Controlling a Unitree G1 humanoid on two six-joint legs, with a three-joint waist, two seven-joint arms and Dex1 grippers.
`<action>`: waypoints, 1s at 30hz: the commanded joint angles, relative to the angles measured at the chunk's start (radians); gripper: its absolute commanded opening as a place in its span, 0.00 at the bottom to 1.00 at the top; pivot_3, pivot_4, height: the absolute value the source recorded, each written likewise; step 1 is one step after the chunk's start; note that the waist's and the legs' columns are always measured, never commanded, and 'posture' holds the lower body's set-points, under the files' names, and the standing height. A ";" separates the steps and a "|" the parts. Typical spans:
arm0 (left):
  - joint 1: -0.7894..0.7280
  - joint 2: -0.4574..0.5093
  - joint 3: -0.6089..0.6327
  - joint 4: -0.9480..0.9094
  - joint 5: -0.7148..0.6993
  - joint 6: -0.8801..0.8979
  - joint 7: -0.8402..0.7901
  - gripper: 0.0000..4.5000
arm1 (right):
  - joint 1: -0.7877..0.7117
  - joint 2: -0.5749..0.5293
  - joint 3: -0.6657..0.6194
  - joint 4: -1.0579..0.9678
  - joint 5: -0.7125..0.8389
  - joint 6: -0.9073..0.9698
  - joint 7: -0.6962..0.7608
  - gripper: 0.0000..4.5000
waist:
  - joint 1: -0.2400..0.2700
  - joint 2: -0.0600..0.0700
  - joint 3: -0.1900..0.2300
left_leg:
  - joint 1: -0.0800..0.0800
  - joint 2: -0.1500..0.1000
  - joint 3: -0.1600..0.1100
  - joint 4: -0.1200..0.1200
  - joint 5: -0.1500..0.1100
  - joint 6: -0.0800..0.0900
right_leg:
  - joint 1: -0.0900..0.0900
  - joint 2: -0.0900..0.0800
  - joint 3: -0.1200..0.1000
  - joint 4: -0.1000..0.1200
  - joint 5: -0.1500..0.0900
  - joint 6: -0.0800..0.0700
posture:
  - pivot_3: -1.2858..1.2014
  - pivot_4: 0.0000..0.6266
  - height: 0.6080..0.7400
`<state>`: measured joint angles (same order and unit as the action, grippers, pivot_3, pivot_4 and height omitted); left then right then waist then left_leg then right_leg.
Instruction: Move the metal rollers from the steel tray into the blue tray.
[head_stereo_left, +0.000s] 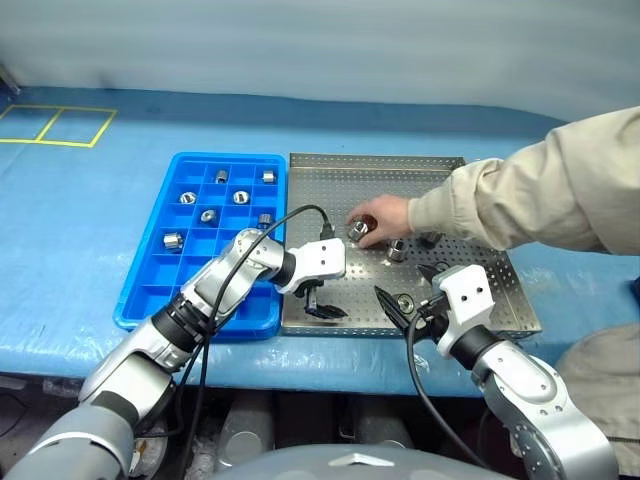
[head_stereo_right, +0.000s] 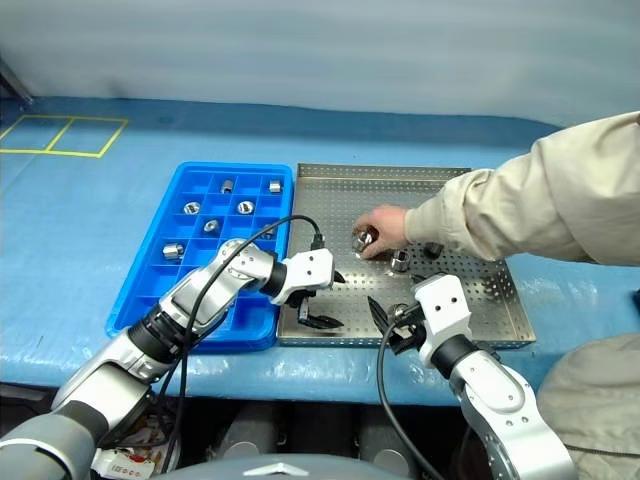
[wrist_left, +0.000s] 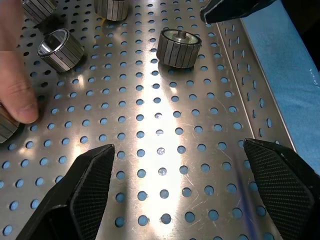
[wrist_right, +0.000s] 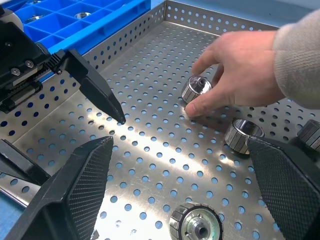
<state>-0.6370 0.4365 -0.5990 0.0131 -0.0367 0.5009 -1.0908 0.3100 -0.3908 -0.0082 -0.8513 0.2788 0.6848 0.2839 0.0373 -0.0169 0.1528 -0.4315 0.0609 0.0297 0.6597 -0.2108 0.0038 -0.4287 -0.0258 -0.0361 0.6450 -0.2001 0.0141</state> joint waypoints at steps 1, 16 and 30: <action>0.000 -0.008 0.026 -0.039 0.003 0.003 0.013 0.99 | -0.008 -0.005 0.000 -0.028 0.002 -0.008 0.002 1.00 | 0.000 0.000 0.000 | 0.000 0.000 0.000 0.000 0.000 0.000 | 0.000 0.000 0.000 0.000 0.000 0.000 | 0.55 0.24 1.00; -0.194 -0.310 0.257 0.179 0.004 0.152 0.413 0.99 | -0.031 -0.002 0.029 -0.021 -0.007 -0.007 -0.007 1.00 | 0.001 0.000 0.000 | 0.000 -0.001 0.000 0.001 0.000 0.000 | 0.001 0.000 0.000 0.000 0.000 0.001 | 0.54 0.24 1.00; -0.311 -0.471 0.308 0.664 0.047 -0.113 0.592 0.99 | -0.052 0.006 0.058 -0.019 -0.025 -0.005 -0.023 1.00 | 0.000 -0.001 0.000 | -0.001 -0.001 0.000 0.001 0.000 0.000 | 0.000 0.000 0.000 0.000 0.001 0.002 | 0.54 0.24 1.00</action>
<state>-0.9108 -0.0191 -0.3093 0.6547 0.0021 0.4366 -0.5001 0.2619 -0.3877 0.0543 -0.8439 0.2556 0.6859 0.2641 0.0378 -0.0176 0.1531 -0.4324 0.0599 0.0297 0.6605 -0.2108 0.0039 -0.4283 -0.0256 -0.0361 0.6446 -0.1992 0.0157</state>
